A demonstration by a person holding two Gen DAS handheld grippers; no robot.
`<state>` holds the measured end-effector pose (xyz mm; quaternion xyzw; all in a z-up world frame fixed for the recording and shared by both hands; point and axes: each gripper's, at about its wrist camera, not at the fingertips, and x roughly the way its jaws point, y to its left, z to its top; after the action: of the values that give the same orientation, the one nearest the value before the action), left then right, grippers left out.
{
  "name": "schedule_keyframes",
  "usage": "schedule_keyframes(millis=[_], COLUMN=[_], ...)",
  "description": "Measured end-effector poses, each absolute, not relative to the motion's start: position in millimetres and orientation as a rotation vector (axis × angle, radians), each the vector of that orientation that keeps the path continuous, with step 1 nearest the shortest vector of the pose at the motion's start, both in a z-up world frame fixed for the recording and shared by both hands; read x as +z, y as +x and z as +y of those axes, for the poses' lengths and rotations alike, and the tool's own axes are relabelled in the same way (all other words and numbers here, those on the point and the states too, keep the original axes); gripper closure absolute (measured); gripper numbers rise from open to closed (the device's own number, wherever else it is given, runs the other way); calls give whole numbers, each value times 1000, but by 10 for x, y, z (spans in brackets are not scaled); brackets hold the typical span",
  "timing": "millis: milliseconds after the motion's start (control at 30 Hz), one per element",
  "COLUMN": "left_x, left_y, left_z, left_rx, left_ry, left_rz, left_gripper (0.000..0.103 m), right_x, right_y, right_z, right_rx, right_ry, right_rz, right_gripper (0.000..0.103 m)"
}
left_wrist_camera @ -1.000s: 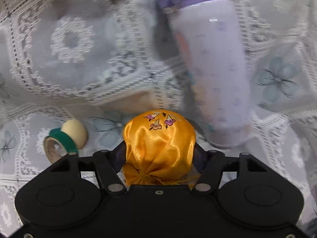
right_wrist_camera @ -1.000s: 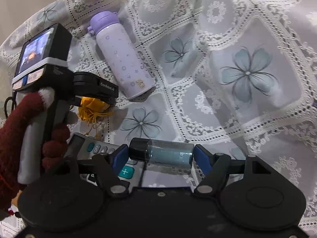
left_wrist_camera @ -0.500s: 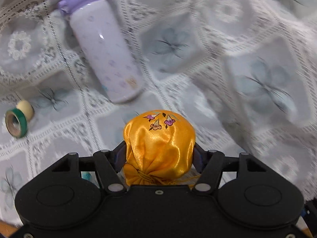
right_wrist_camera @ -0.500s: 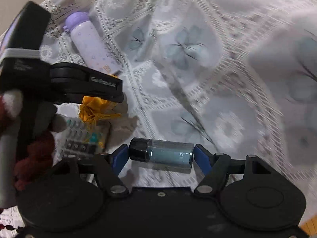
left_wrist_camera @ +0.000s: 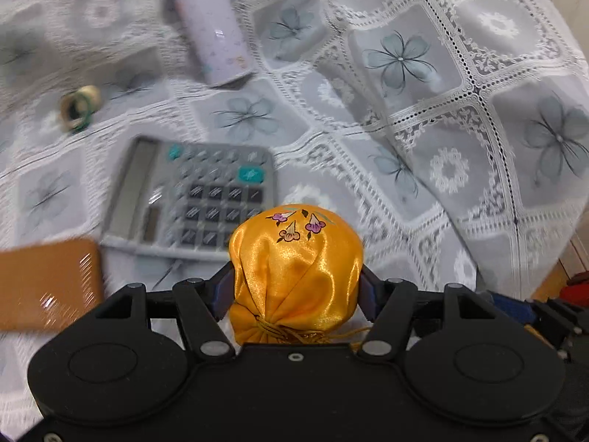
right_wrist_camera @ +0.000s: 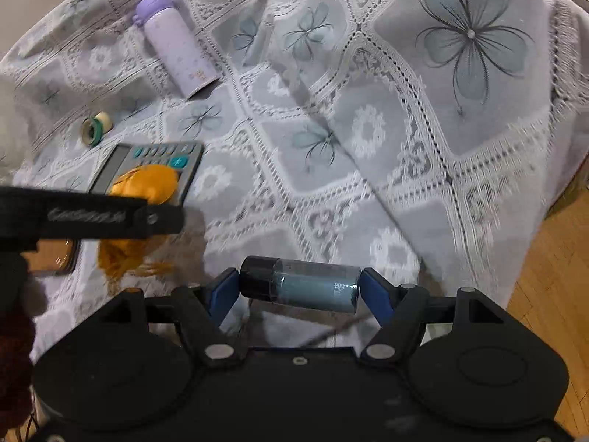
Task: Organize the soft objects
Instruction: 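Carry the orange pouch and glass bottle over the basket with both tools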
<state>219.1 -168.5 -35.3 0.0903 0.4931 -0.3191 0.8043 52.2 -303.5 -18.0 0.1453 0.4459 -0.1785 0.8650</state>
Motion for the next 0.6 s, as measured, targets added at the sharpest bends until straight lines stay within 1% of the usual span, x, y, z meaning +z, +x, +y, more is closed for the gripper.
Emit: schedule_keyframes(millis=[267, 433, 600], left_x=[-91, -33, -95], left_y=[1710, 1379, 1070], left_z=[-915, -506, -250], left_rx=[-522, -401, -314], left_ry=[95, 54, 25], left_rz=[1000, 967, 977], left_gripper=[42, 42, 42], right_x=[-32, 72, 149], right_y=[252, 124, -26], right_z=[-2669, -2413, -2227], right_rx=[-273, -183, -119], right_ry=[313, 336, 365], right_rz=[912, 897, 883], right_gripper=[31, 31, 31])
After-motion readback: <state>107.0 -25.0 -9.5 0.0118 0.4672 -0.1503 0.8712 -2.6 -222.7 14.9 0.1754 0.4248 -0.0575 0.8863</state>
